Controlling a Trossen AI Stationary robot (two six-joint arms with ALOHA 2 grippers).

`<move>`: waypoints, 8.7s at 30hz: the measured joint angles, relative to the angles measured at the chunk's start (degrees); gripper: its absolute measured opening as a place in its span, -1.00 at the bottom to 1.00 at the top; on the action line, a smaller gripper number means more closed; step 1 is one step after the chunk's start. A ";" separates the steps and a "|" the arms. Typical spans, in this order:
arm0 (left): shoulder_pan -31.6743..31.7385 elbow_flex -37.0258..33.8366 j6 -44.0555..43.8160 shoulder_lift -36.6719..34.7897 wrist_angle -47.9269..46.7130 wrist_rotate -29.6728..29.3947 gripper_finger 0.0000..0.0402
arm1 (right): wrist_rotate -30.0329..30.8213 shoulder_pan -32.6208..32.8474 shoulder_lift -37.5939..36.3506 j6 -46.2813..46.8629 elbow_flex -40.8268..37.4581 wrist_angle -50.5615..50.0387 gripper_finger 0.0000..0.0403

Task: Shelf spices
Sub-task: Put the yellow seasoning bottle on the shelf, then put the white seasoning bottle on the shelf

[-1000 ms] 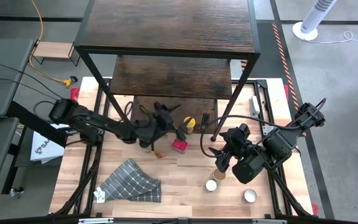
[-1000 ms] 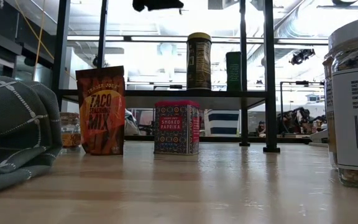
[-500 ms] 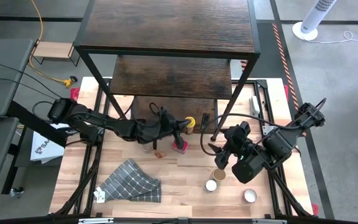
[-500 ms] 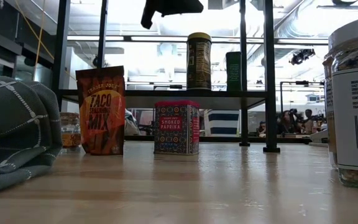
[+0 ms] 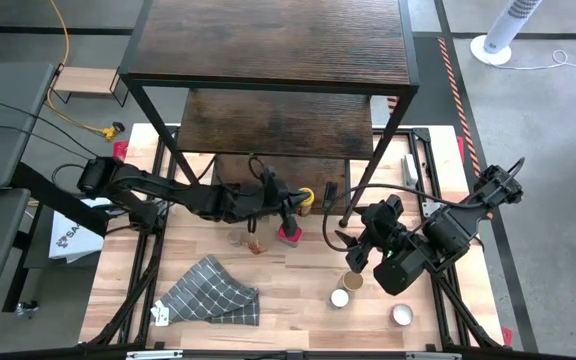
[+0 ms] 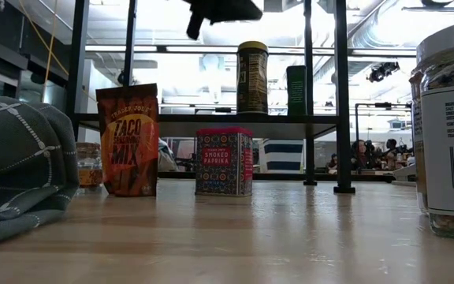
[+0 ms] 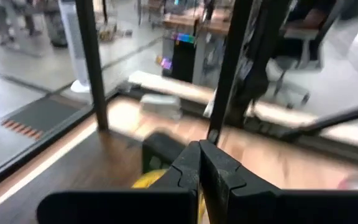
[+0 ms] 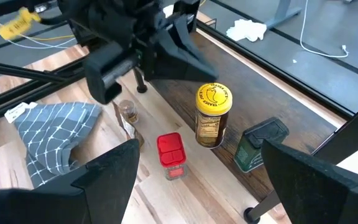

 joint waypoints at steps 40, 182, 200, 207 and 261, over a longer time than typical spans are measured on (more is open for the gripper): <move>7.08 1.37 2.23 1.70 -10.55 10.44 -1.00 | 0.96 -1.93 -0.02 -0.45 0.00 -0.04 0.66; -41.58 -8.17 -40.03 -27.98 -48.14 -12.84 -0.02 | -41.74 -0.78 22.95 14.40 -0.02 8.33 0.66; -41.35 -8.17 -44.89 -27.02 -48.17 -13.80 -0.02 | -47.74 0.09 25.09 -30.77 0.00 4.92 0.66; -41.37 -8.17 -45.11 -24.46 -48.06 -13.24 -0.02 | -47.99 -0.13 26.63 -36.09 0.02 8.05 0.66; -31.58 0.29 -11.71 -21.98 -47.62 -10.86 -0.02 | -32.75 -14.61 27.26 -51.25 26.94 3.84 -0.10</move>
